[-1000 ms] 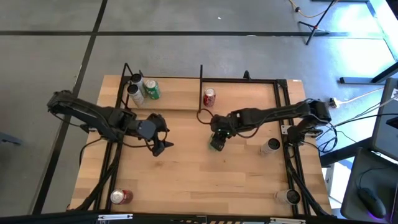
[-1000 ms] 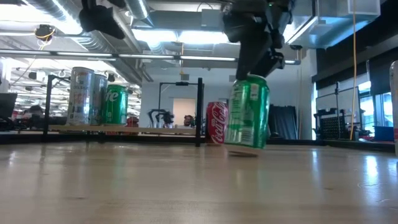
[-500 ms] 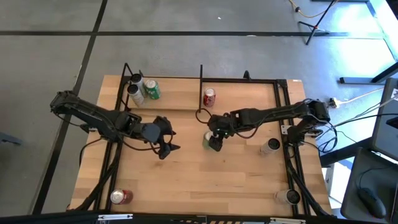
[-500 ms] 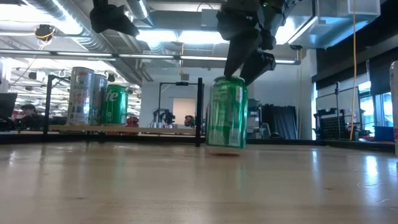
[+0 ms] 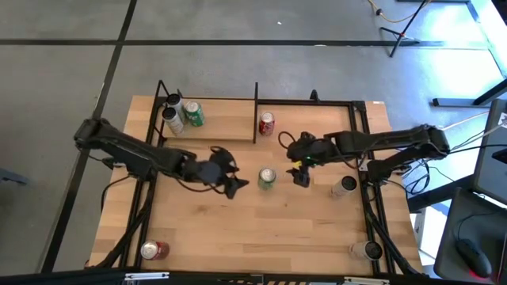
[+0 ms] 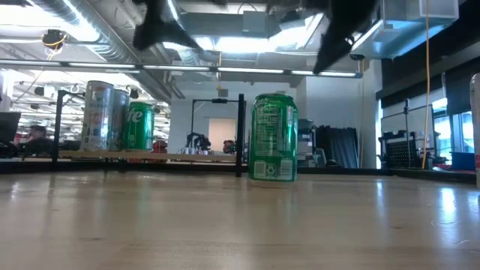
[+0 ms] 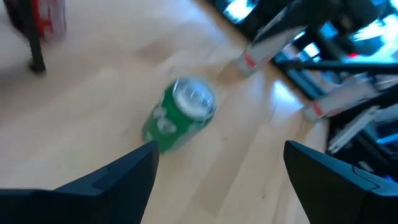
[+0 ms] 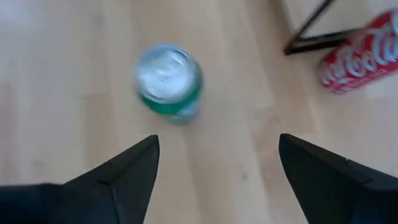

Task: Place canned beverage on shelf
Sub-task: Put the green soda can on the shelf

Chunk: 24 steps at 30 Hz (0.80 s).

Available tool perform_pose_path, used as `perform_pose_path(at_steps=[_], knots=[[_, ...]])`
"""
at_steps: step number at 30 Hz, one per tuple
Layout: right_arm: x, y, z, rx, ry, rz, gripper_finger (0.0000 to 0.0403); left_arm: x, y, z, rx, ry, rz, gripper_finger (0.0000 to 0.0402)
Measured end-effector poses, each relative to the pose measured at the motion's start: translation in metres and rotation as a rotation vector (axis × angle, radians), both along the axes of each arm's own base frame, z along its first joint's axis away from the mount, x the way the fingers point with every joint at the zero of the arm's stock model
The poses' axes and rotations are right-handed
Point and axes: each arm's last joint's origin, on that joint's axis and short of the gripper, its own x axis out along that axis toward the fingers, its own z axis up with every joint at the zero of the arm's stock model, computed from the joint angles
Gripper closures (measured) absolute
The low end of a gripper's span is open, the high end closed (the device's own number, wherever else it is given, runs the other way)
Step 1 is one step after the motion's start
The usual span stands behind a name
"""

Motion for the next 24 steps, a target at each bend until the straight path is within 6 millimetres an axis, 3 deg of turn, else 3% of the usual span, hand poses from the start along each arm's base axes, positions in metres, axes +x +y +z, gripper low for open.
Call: perform_pose_path(at_steps=[8, 12, 17, 24], knots=[[0.008, -0.024, -0.059, 0.017, -0.115, -0.048, 0.0088, 0.042, -0.023, -0.069, -0.104, 0.077, 0.067, 0.0069], [0.016, -0.033, -0.072, 0.014, -0.17, -0.079, 0.0088, 0.055, -0.024, -0.096, -0.153, 0.092, 0.135, 0.0069], [0.028, -0.034, -0.084, 0.024, -0.195, -0.069, 0.0088, 0.064, -0.017, -0.109, -0.16, 0.072, 0.2, 0.0069], [0.029, -0.032, -0.089, 0.079, -0.166, -0.022, 0.0088, 0.064, -0.003, -0.112, -0.171, 0.066, 0.315, 0.0069]])
